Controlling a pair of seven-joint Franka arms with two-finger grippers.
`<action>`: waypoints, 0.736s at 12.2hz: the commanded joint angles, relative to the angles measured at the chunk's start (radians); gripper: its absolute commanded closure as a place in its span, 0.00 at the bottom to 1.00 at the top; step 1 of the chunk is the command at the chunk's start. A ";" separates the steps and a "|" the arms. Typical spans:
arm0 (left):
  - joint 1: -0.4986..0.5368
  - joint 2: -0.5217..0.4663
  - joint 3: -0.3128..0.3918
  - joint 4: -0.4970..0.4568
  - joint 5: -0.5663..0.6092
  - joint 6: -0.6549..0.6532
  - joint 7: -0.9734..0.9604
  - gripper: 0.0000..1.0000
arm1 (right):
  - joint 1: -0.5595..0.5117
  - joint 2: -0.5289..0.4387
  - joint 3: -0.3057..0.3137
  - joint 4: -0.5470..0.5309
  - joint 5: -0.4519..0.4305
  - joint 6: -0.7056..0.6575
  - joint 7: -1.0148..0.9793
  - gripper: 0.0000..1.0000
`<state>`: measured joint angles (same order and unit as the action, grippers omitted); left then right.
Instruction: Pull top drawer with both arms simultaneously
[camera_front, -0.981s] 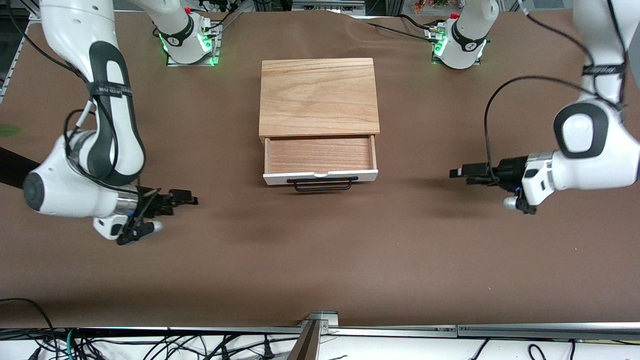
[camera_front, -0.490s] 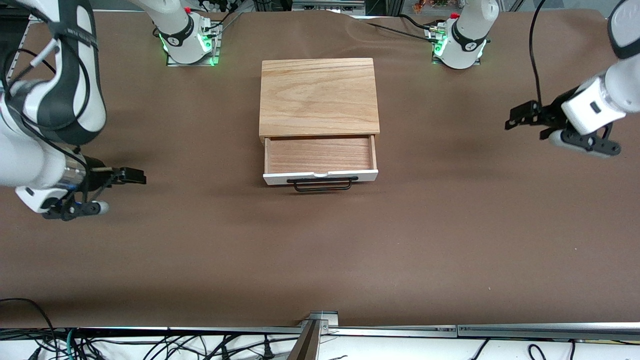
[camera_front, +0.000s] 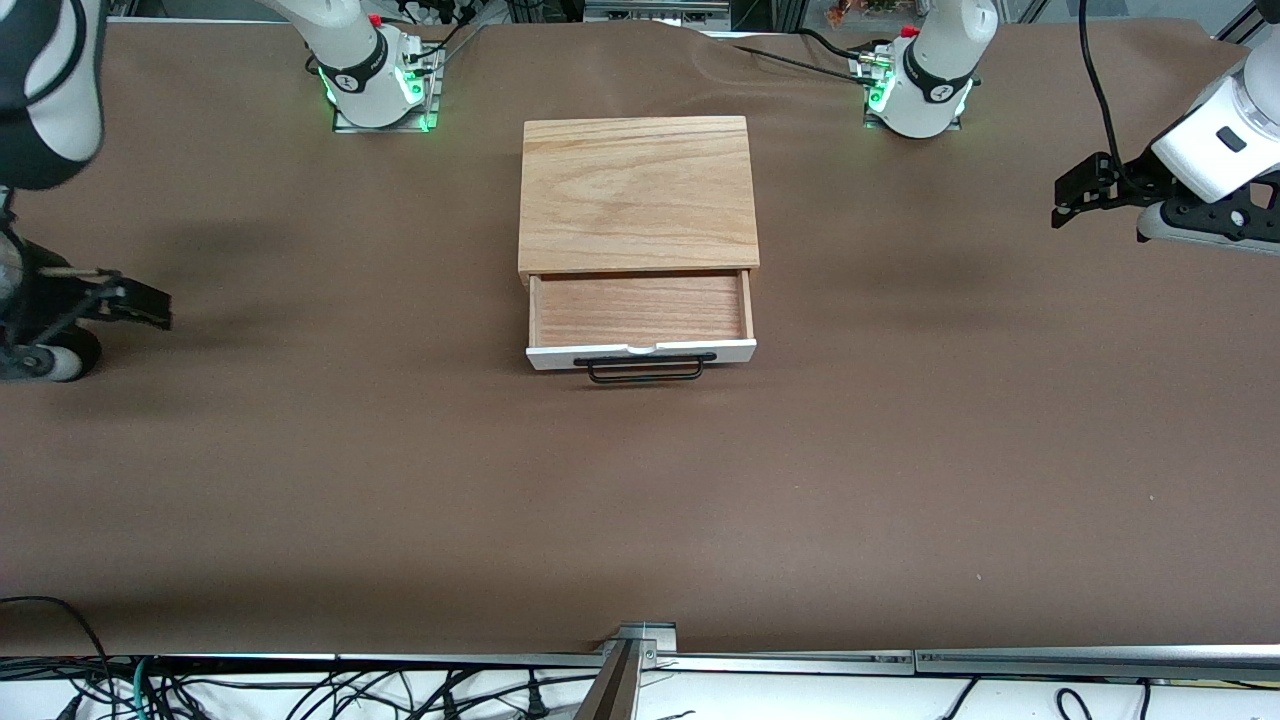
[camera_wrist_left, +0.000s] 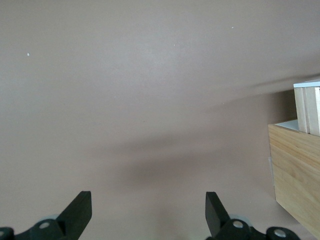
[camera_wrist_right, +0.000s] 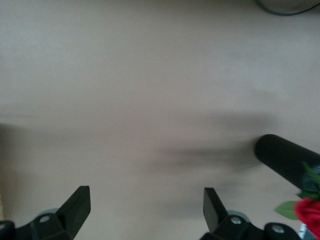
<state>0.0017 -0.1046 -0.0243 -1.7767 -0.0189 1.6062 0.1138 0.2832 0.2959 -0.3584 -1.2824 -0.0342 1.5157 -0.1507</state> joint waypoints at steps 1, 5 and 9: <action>0.003 0.029 0.001 0.026 0.010 -0.029 -0.023 0.00 | -0.168 -0.131 0.189 -0.087 -0.020 -0.015 0.022 0.00; 0.003 0.023 -0.003 0.025 -0.018 -0.045 -0.106 0.00 | -0.228 -0.212 0.280 -0.242 0.006 -0.003 0.065 0.00; 0.001 0.023 -0.008 0.025 -0.016 -0.055 -0.148 0.00 | -0.243 -0.156 0.276 -0.186 0.040 -0.017 0.048 0.00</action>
<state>0.0026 -0.0842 -0.0286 -1.7752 -0.0217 1.5793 -0.0151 0.0715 0.1365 -0.1014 -1.4871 -0.0093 1.4994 -0.1032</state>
